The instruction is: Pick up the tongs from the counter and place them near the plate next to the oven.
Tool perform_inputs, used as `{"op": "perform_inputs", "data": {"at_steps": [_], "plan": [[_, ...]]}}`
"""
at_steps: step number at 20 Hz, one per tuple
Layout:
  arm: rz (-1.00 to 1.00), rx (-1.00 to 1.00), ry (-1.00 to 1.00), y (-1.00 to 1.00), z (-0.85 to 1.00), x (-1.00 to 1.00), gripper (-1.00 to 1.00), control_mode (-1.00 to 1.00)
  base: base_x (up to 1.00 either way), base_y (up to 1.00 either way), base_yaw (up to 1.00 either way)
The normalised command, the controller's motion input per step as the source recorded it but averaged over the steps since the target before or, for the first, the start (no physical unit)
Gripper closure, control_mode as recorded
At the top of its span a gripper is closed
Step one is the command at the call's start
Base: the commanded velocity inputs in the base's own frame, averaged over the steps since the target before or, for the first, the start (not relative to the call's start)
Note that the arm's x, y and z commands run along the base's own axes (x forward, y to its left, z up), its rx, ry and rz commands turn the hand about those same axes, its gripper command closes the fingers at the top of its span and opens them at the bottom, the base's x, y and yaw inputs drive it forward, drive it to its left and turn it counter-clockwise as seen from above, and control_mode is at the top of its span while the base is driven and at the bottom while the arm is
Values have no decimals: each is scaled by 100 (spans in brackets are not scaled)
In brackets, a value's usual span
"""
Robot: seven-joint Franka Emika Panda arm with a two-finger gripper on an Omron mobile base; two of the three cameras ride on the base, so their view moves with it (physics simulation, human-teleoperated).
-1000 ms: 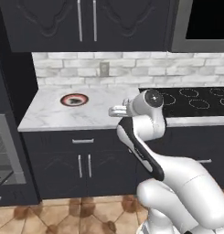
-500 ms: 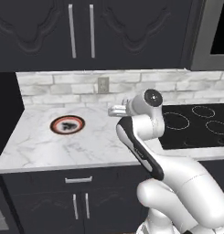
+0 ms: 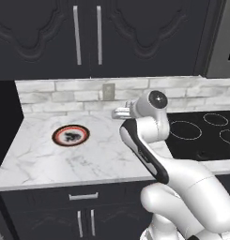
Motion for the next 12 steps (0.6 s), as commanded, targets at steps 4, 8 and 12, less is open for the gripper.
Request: {"op": "perform_inputs", "data": {"at_steps": [4,8,12], "plan": [[0,0,0,0,0,0,100,100,0,55,0],[0,0,0,0,0,0,100,100,0,1,0],[0,0,0,0,0,0,100,100,28,19,-1]]}}
